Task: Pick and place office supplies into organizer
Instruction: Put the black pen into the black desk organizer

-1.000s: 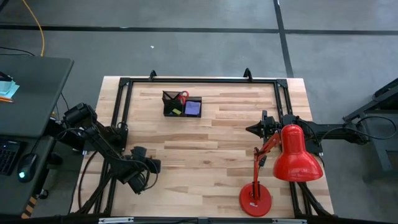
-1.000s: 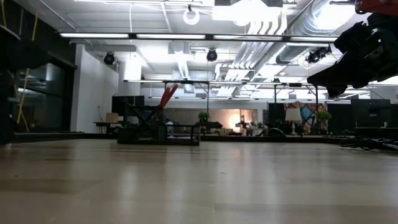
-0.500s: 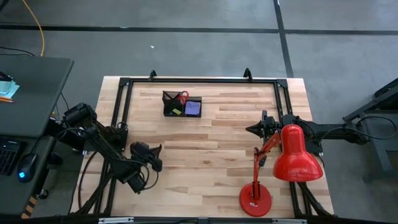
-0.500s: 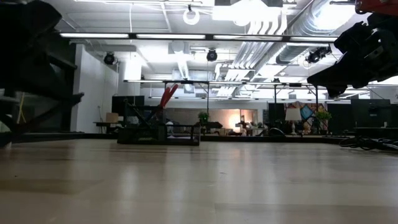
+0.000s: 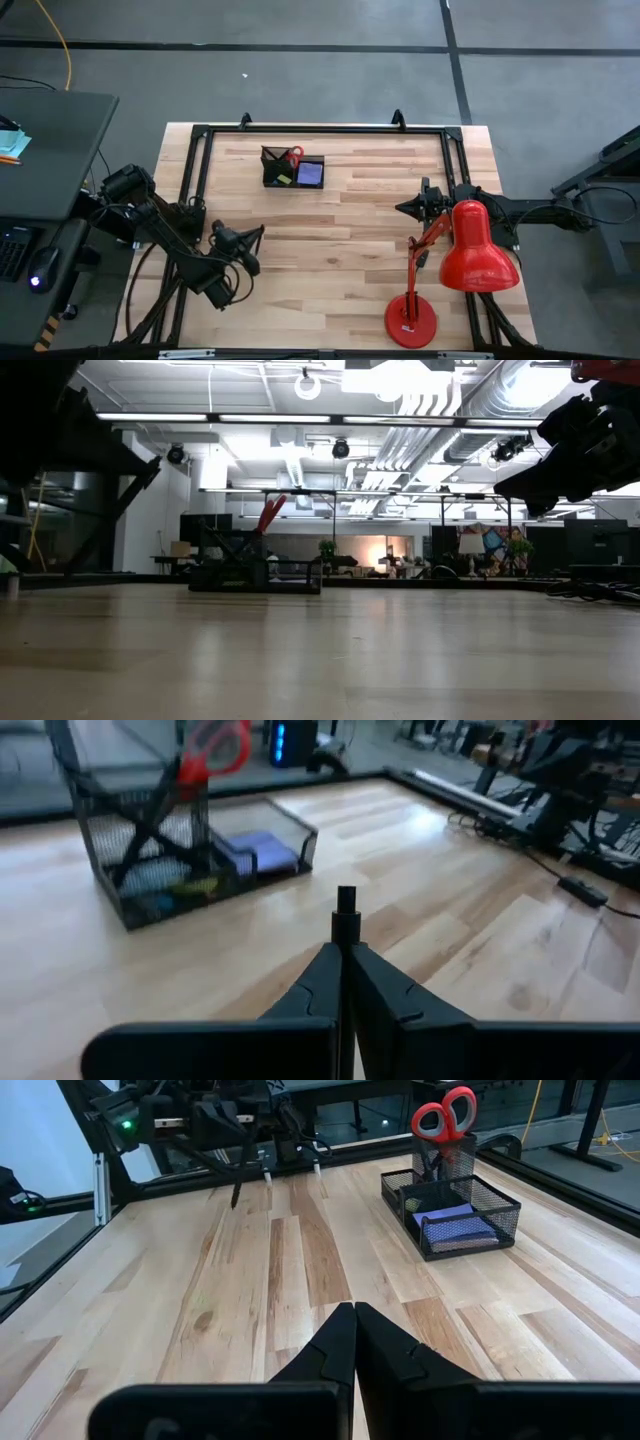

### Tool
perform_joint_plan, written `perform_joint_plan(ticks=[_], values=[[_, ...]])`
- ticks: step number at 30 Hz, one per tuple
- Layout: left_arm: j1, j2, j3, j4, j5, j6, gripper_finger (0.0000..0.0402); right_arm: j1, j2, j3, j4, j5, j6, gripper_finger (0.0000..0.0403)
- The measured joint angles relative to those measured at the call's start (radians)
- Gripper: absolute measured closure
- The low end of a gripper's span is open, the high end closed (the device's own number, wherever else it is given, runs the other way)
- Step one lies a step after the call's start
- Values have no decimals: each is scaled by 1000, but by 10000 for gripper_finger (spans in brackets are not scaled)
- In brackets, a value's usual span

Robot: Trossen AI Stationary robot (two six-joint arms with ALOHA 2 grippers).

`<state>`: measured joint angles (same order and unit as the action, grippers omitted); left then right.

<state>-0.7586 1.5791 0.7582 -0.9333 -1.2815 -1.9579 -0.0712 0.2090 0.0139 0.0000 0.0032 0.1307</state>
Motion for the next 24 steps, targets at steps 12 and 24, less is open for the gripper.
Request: perform_joint_plan(ticks=[12,24], values=[[111,-7,0,-229,-289,-40,401,0,0,0,0,0,0,402],[407,-80,53,-256,-290,5,401,0,0,0,0,0,0,402]])
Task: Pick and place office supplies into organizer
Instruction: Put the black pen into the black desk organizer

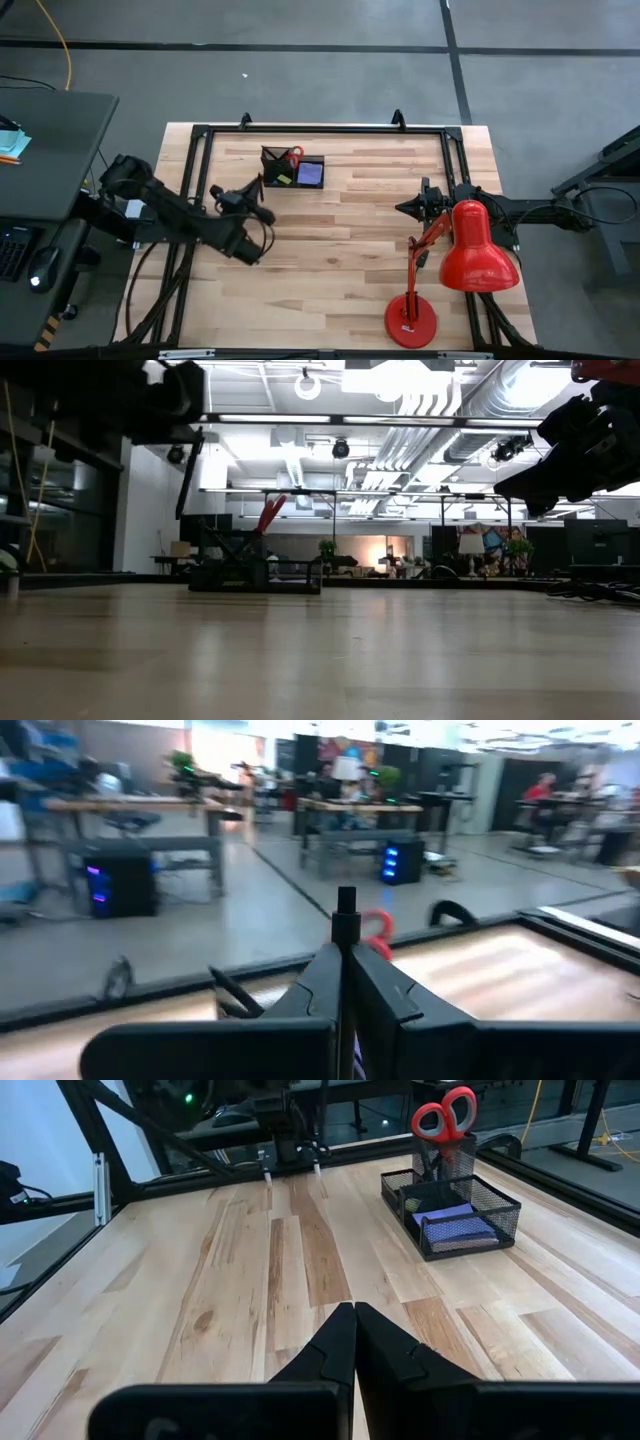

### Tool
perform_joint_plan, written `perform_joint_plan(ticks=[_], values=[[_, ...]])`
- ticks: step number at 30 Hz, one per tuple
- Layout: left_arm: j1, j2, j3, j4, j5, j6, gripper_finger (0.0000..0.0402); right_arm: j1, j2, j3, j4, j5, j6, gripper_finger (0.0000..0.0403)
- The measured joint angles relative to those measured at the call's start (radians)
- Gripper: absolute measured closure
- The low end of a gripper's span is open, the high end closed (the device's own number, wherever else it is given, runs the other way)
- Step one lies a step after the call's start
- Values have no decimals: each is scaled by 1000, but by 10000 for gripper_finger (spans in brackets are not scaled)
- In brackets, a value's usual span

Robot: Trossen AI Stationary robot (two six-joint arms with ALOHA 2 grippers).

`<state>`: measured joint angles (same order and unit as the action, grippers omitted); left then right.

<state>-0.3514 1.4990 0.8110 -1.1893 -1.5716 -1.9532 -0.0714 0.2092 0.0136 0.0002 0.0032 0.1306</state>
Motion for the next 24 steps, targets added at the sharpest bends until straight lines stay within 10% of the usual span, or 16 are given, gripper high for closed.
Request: perform_joint_plan(ticks=[12,24], values=[[276,-1,161,13,1,202,401,0,0,0,0,0,0,402],[518,52,206,460,18,519,401,0,0,0,0,0,0,402]])
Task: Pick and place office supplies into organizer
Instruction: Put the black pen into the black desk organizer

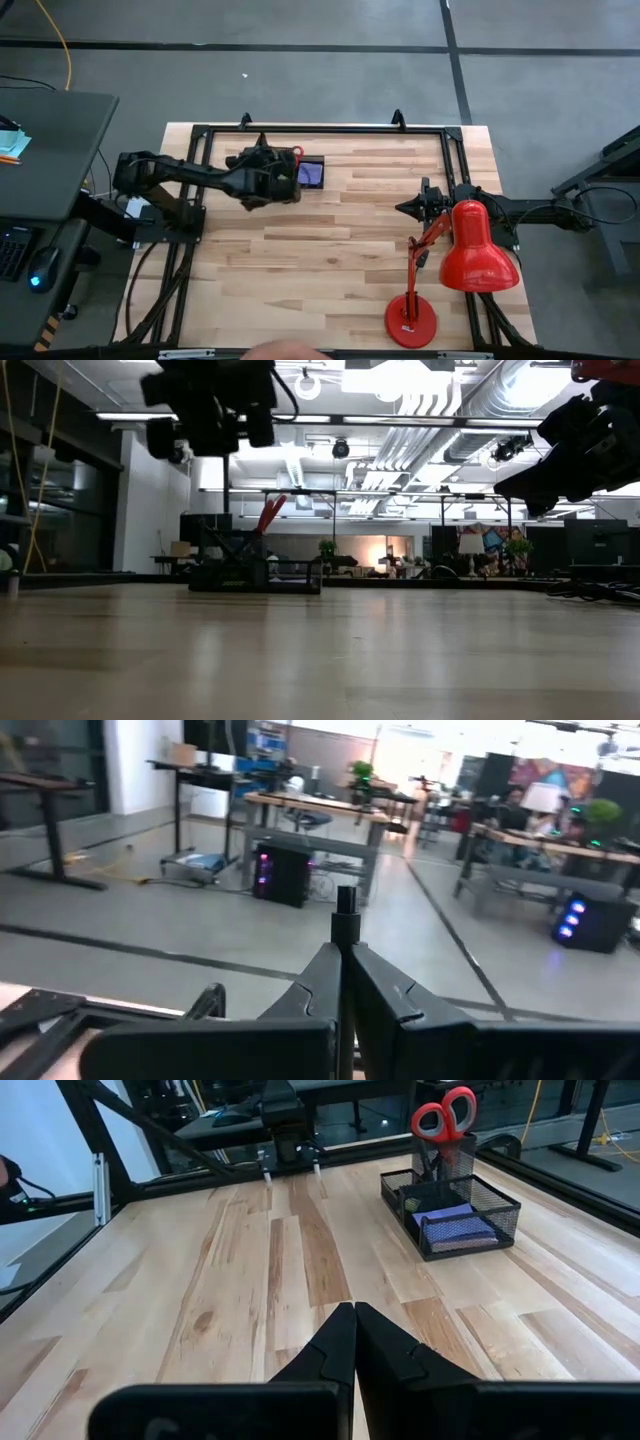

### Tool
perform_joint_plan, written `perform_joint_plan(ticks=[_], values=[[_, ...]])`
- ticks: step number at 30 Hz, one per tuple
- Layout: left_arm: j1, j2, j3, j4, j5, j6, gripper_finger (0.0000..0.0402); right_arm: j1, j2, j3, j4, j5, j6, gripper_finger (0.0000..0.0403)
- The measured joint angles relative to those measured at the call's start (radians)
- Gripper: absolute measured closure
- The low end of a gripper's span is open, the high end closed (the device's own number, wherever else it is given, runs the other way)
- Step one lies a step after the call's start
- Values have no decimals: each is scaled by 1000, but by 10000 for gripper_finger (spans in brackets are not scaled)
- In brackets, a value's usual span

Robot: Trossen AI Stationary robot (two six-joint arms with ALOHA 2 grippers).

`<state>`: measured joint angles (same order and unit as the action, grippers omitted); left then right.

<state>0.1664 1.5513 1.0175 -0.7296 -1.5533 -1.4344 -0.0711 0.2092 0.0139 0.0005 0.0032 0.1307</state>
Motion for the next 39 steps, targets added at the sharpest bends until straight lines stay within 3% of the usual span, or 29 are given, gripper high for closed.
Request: perform_joint_plan(ticks=[5,17,29,39], values=[[63,57,0,125,-5,59,401,0,0,0,0,0,0,402],[103,205,0,233,-4,63,401,0,0,0,0,0,0,402],[102,217,-1,269,30,57,401,0,0,0,0,0,0,402],[102,258,-1,434,90,192,401,0,0,0,0,0,0,402]])
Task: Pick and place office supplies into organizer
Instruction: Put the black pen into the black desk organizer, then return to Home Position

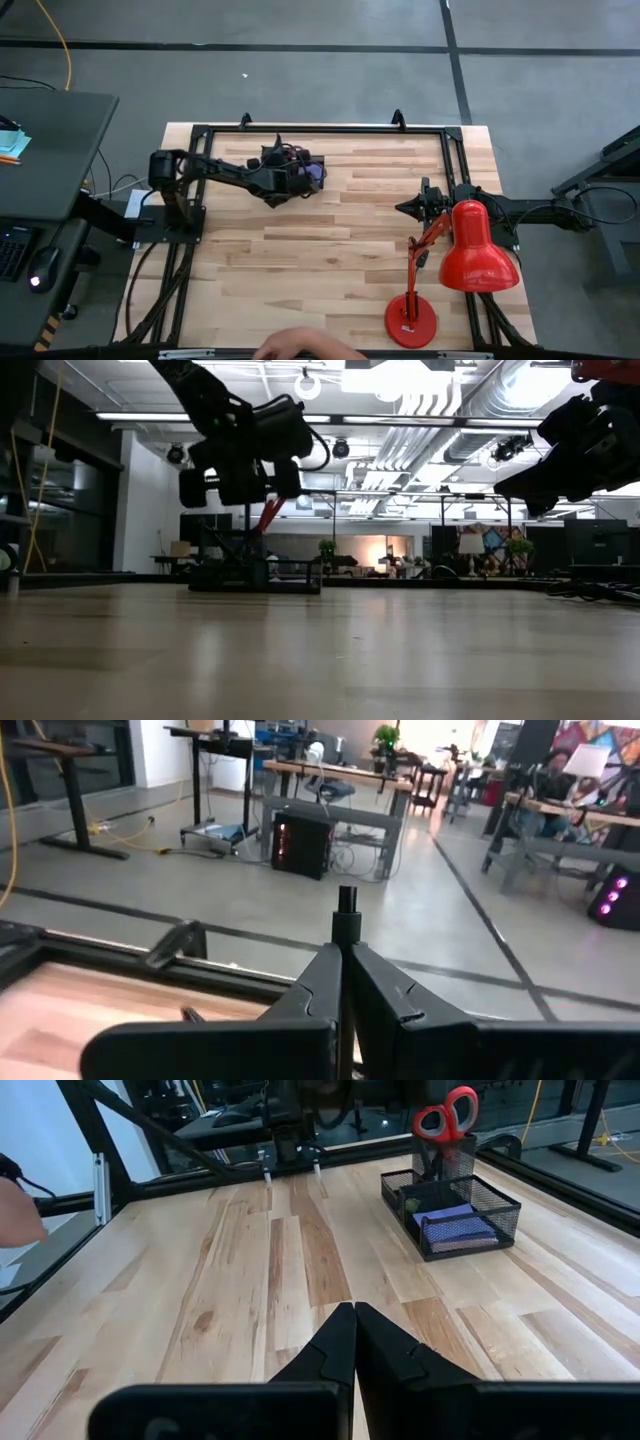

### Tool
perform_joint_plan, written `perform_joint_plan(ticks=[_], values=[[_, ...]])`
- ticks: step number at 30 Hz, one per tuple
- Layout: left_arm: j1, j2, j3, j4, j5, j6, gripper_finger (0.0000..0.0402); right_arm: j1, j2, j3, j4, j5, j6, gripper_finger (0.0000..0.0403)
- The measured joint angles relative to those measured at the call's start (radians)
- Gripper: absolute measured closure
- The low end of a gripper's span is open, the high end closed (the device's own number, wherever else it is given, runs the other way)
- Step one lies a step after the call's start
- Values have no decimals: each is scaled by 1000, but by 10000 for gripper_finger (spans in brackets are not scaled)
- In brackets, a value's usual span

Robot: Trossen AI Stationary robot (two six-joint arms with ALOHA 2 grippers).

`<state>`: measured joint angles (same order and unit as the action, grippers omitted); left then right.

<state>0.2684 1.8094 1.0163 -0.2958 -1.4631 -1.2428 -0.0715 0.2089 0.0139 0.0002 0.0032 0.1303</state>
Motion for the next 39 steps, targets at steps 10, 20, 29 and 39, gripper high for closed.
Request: perform_joint_plan(ticks=[10,20,29,39], values=[[0,104,0,114,24,-26,401,0,0,0,0,0,0,402],[-32,102,0,141,13,-26,400,0,0,0,0,0,0,402],[-68,98,0,134,-72,-16,314,0,0,0,0,0,0,402],[-192,-176,1,-97,178,158,271,0,0,0,0,0,0,402]])
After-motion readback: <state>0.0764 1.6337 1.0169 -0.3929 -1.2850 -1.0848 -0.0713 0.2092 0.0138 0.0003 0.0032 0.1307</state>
